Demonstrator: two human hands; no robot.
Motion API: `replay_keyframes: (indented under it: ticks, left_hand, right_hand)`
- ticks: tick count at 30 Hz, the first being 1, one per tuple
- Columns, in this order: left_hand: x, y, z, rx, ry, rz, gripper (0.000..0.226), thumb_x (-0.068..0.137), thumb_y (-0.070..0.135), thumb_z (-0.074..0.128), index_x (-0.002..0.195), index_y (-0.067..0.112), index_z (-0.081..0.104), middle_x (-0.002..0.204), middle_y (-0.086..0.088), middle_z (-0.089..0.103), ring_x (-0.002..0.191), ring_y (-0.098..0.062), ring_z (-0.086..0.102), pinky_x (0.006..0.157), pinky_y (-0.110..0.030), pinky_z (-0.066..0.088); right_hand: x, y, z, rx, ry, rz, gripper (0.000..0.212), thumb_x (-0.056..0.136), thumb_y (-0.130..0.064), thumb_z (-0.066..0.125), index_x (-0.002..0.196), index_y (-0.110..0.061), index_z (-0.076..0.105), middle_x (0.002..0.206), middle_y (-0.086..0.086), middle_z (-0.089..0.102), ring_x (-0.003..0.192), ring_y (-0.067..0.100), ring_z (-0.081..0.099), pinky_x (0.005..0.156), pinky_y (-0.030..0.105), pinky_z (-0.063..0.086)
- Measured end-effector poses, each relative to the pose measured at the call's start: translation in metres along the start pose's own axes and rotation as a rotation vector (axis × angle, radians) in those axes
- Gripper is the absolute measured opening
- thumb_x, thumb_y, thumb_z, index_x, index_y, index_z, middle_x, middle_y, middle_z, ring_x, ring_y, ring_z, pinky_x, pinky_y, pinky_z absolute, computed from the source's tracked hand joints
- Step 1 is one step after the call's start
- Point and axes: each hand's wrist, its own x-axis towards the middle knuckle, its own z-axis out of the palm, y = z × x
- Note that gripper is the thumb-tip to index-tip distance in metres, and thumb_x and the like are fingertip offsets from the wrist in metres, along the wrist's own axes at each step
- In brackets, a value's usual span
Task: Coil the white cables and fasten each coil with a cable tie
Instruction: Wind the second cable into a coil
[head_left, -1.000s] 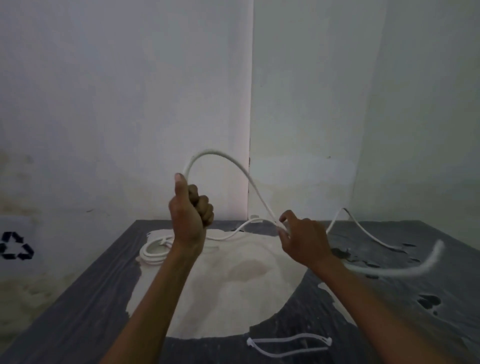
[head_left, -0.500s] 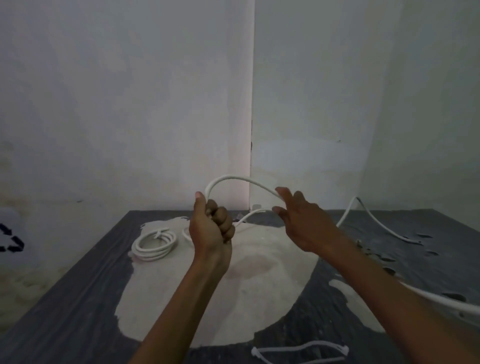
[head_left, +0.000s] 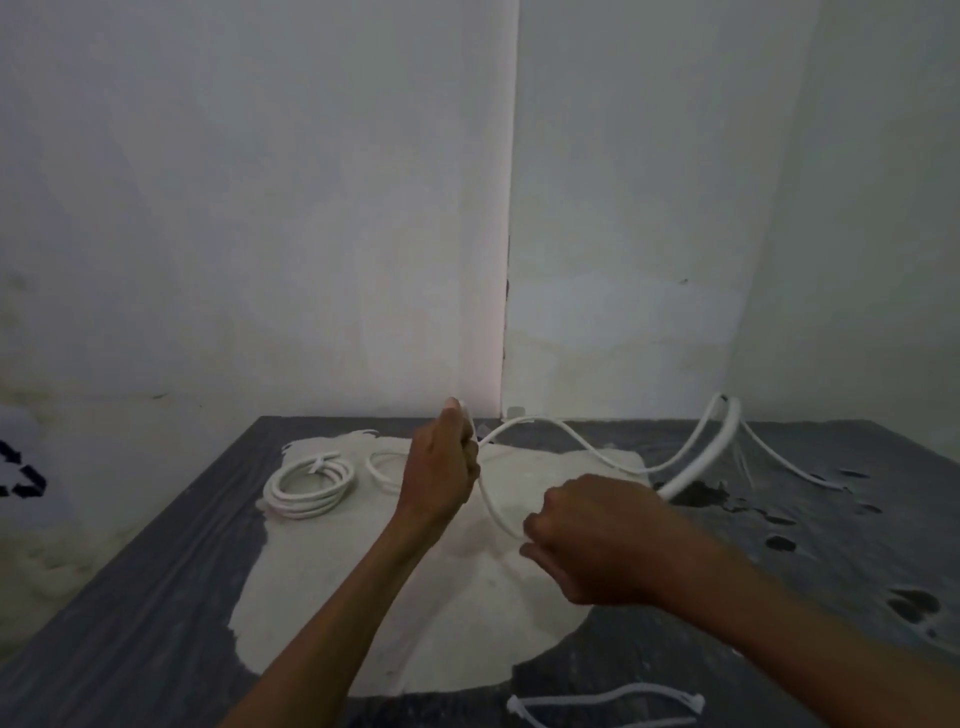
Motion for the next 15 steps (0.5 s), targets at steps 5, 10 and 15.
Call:
replay_keyframes:
  ticks: [5,10,15]
  left_hand:
    - [-0.011,0.01,0.001,0.04,-0.233,-0.048,0.044,0.103,0.028,0.027,0.061,0.016,0.037,0.046,0.007,0.04,0.04,-0.007,0.031,0.041,-0.018,0.029]
    - [-0.024,0.021,0.004,0.569,-0.507,0.24,0.018,0.098,0.018,0.045,0.083,0.016,0.055,0.069,0.01,0.051,0.058,-0.002,0.047,0.055,-0.009,0.043]
    - [-0.033,0.03,0.011,0.492,-0.58,0.087,0.021,0.099,0.014,0.039,0.08,0.018,0.047,0.084,-0.001,0.053,0.076,-0.011,0.053,0.071,-0.012,0.046]
  right_hand:
    - [-0.005,0.004,-0.029,-0.038,0.072,-0.164,0.039,0.097,-0.045,0.046,0.087,-0.015,0.068,0.062,-0.004,0.048,0.053,0.011,0.046,0.062,0.024,0.045]
    - [0.006,0.02,-0.051,0.109,0.331,-0.194,0.035,0.077,-0.056,0.071,0.062,-0.024,0.067,0.045,-0.021,0.028,0.037,-0.006,0.023,0.047,0.012,0.022]
    - [0.012,0.037,-0.053,0.166,0.275,-0.074,0.037,0.08,-0.059,0.065,0.066,-0.025,0.069,0.052,-0.011,0.055,0.044,0.003,0.04,0.054,0.015,0.031]
